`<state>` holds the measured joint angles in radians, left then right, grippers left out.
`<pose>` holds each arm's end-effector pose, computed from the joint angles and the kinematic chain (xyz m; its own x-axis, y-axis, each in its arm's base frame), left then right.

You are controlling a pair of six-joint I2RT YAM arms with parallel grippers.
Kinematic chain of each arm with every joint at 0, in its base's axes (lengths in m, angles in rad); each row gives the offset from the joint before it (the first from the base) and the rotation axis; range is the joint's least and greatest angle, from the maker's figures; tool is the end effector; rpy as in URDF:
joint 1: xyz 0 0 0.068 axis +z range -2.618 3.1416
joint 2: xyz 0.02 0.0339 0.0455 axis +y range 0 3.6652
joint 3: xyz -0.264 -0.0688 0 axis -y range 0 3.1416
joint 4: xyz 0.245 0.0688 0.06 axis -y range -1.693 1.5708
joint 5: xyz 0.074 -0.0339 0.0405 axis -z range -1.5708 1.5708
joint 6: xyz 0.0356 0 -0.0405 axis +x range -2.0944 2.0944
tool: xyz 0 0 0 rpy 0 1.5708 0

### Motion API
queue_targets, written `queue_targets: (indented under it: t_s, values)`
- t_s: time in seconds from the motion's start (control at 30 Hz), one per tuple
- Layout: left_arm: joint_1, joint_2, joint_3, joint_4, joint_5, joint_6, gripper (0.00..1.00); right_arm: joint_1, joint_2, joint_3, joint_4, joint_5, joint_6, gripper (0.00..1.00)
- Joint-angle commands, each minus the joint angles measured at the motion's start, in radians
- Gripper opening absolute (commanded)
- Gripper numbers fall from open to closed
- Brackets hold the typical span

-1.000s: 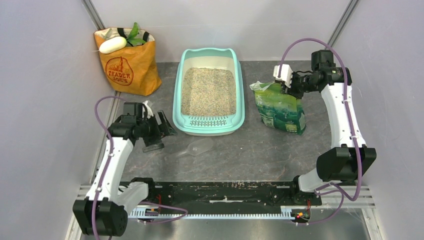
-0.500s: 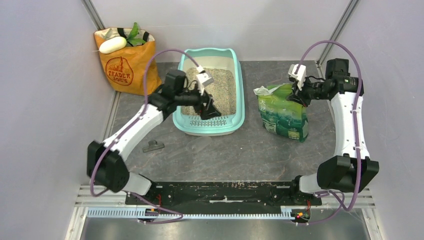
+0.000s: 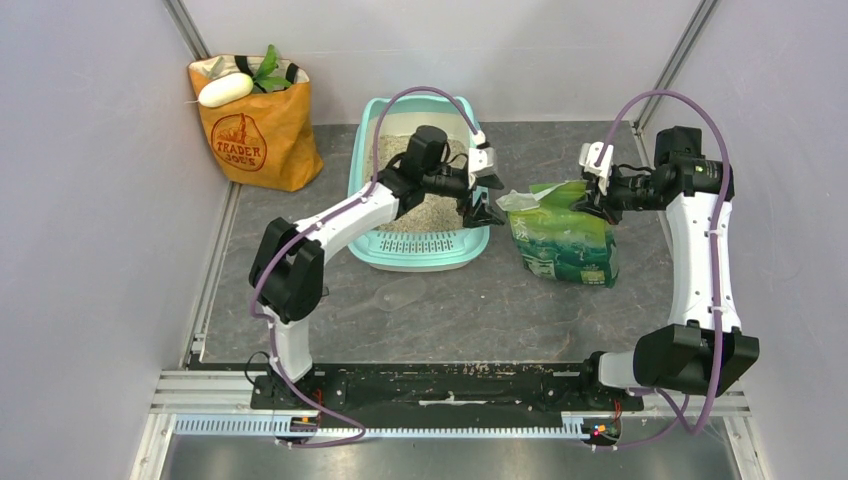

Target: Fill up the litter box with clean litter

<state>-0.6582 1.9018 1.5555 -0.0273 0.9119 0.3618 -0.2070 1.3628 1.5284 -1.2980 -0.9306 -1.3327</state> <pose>0.3355 -0.2950 0.3015 0.0687 0.2209 -0.9729 0.9971 -0.0472 0.0597 0.2385 -0.0209 0.3851 -0.0045 -0.5922 -0.8058 -0.9107 0.3352 -0.2413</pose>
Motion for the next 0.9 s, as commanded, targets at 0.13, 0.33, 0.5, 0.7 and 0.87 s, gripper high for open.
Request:
queue_targets:
  t_s: [0.13, 0.33, 0.5, 0.7, 0.87]
  values:
    - [-0.046, 0.097, 0.063, 0.208, -0.029, 0.007, 0.91, -0.003, -0.051, 0.032, -0.046, -0.082, -0.127, 0.00]
    - [-0.057, 0.188, 0.135, 0.141, 0.003, 0.043, 0.91, -0.003, -0.052, 0.033, -0.088, -0.080, -0.175, 0.00]
    - [-0.095, 0.202, 0.109, 0.093, 0.060, 0.103, 0.91, -0.008, -0.041, 0.041, -0.086, -0.076, -0.182, 0.00]
    - [-0.100, 0.179, 0.118, -0.028, 0.018, 0.136, 0.24, -0.034, -0.035, 0.034, -0.090, -0.051, -0.196, 0.00]
    - [-0.099, 0.061, 0.095, -0.057, -0.031, 0.133, 0.02, -0.119, -0.014, 0.030, -0.136, -0.015, -0.242, 0.02]
